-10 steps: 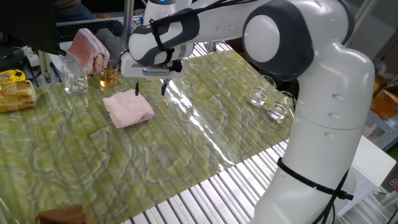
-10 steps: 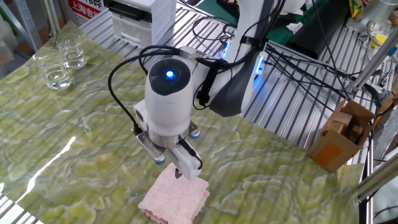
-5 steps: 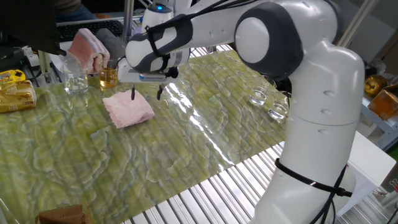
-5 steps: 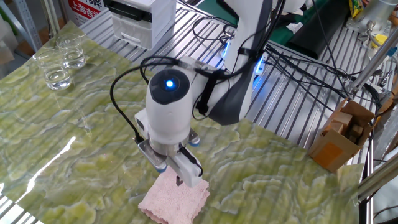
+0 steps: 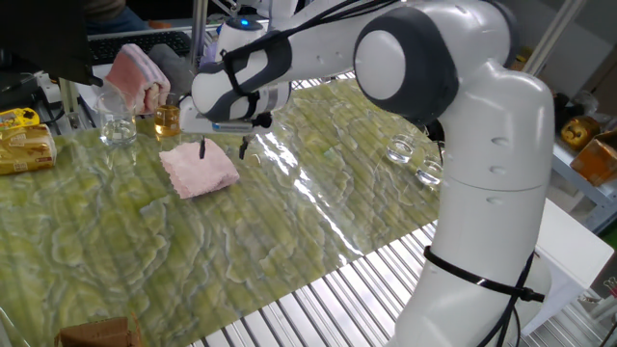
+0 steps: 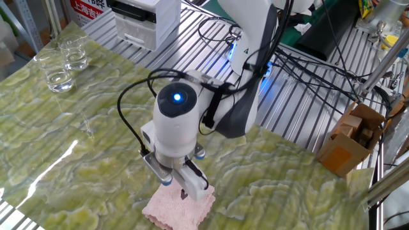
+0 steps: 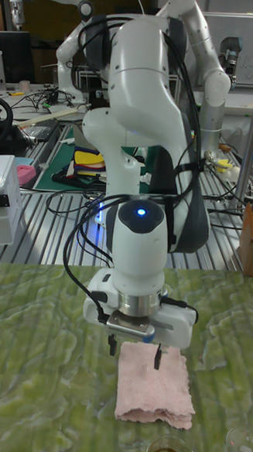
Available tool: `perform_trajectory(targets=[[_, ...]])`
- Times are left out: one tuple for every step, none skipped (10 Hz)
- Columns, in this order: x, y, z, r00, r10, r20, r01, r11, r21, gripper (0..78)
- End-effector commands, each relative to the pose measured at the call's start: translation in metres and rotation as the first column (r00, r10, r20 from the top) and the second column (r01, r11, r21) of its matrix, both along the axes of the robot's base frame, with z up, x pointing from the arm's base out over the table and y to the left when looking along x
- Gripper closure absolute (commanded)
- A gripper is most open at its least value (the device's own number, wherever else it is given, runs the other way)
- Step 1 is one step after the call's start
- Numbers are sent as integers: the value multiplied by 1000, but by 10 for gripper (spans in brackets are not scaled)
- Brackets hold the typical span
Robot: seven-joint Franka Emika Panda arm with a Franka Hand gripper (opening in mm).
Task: Clean the table with a cloth
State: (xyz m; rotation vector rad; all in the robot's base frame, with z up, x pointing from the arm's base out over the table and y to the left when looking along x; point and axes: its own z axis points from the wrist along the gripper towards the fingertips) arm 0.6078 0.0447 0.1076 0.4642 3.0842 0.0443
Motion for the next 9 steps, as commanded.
perform_trajectory(targets=[[5, 4, -13, 1000, 2, 31, -2, 1000, 3, 1], [6, 5, -16, 999, 0, 35, 0, 1000, 4, 1], [7, 5, -20, 999, -5, 41, 4, 1000, 6, 1], [9, 6, -29, 999, -14, 50, 14, 1000, 8, 1], [9, 6, -32, 998, -17, 53, 17, 1000, 8, 1], [11, 6, -40, 997, -28, 68, 27, 1000, 7, 1], [12, 6, -47, 996, -31, 78, 31, 1000, 5, 1], [13, 6, -49, 997, -31, 70, 31, 1000, 1, 1], [13, 6, -48, 998, -25, 64, 26, 1000, -1, 1]])
